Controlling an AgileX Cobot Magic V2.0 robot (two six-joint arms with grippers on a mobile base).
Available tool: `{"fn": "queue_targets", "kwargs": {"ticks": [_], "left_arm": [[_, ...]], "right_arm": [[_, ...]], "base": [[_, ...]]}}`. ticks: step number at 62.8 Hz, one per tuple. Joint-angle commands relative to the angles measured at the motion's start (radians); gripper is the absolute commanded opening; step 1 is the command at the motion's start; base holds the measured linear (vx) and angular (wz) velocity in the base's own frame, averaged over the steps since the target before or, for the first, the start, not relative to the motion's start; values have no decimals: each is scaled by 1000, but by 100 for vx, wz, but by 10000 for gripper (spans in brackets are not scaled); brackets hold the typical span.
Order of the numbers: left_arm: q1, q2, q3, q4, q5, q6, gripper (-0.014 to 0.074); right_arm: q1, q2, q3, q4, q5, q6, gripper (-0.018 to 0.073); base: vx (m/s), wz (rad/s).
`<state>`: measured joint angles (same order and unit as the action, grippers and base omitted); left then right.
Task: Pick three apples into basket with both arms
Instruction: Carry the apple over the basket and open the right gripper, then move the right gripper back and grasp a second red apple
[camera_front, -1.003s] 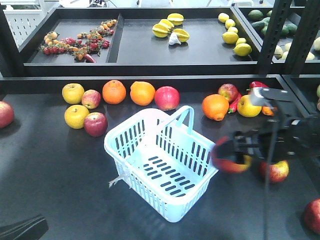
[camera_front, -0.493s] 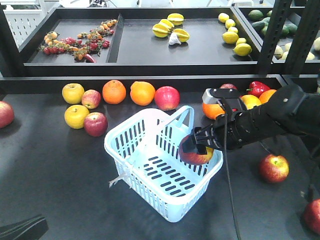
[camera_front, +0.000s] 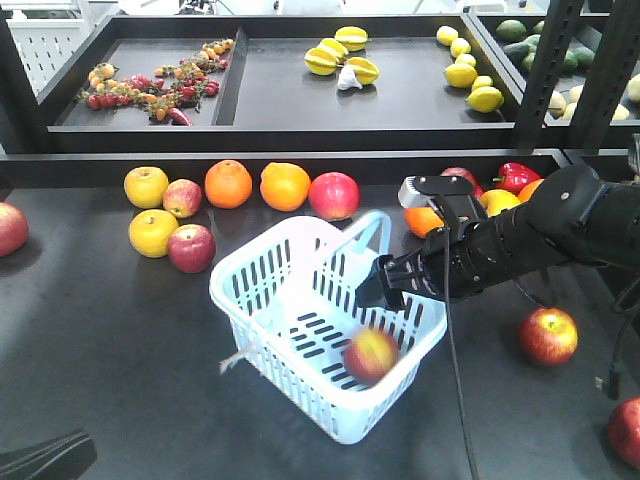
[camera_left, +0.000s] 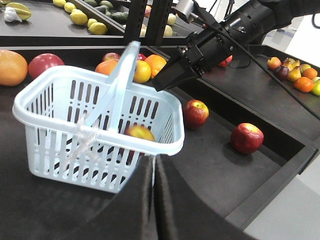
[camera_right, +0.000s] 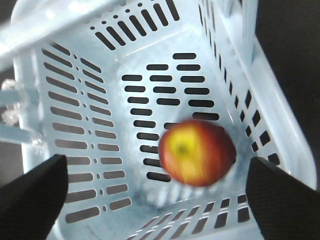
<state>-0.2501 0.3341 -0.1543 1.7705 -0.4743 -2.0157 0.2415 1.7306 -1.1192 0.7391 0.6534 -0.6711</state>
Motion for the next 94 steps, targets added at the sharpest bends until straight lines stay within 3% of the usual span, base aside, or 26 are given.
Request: {"fn": "queue_targets", "kwargs": {"ticks": [1,11,17,26,37,48,58,65,70,78,94], "left_arm": [[2,7,-25,1,19,-3,-8],[2,7,-25,1,19,-3,-8],[2,7,-25,1,19,-3,-8],[2,7,-25,1,20,-3,-8],[2,7,-25,1,20,-3,-8],[2,7,-25,1,20,-3,-8],[2,7,-25,1,20,-3,-8],[2,7,-25,1,20,-3,-8],[2,7,-25,1,20,-3,-8],[2,7,-25,1,22,-3,-8],[2,7,-25,1,27,-3,-8]], "right_arm": [[2,-42,-31,21,-12,-27,683],[-2,-72,-31,20,24,-16,556],[-13,-111,-31,10,67,23,365],[-43,-178,-31,-92,120,101,-16],[-87,-252,2,-220,171,217,-8],[-227,-331,127,-318,70,291,-5],[-406,-321,156,-321,38,294,-2],[-463,-275,117,-322,23,278,11],[-463,-220,66,-325,34,255,47],[-459,-121,-35,-325,72,234,170],[-460,65,-177,-345,101,255,606]], "base": [[0,0],[0,0],[0,0],[0,0],[0,0],[0,0],[0,0],[0,0],[0,0],[0,0],[0,0]]}}
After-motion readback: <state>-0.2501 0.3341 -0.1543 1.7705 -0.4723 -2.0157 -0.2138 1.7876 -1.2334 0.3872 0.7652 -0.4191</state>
